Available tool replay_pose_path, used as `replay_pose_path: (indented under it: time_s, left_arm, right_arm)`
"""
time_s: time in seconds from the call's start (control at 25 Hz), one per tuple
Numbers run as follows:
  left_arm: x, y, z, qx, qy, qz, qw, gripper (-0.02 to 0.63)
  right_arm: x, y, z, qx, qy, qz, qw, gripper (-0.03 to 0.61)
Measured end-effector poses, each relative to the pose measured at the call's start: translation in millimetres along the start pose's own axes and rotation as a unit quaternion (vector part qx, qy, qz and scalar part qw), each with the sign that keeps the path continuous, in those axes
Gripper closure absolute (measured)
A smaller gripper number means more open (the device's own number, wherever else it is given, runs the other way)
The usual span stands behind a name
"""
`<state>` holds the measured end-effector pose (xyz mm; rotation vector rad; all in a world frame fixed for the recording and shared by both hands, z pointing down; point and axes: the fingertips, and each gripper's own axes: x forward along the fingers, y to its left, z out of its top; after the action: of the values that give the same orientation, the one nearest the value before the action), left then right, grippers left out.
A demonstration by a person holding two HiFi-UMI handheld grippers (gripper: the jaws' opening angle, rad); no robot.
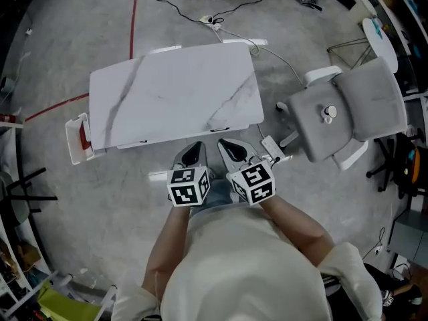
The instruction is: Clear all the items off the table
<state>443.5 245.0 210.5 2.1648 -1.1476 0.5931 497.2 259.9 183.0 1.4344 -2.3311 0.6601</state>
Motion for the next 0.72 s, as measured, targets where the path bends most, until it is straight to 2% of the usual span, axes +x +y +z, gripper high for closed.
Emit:
replay_pose_path:
  time_s: [0.28, 0.72]
  left_arm:
    - [-33, 16, 12, 0.000, -0.025, 0.019, 0.9995, 0.604]
    - [-65, 34, 6, -0.019, -0.048, 0.036, 0.9980, 0.604]
  right_arm:
    - [6, 31, 28, -0.027, -0.017, 0.031, 0.999, 0.580]
    - [4, 55, 32, -0.048, -0.026, 0.045, 0.998, 0.580]
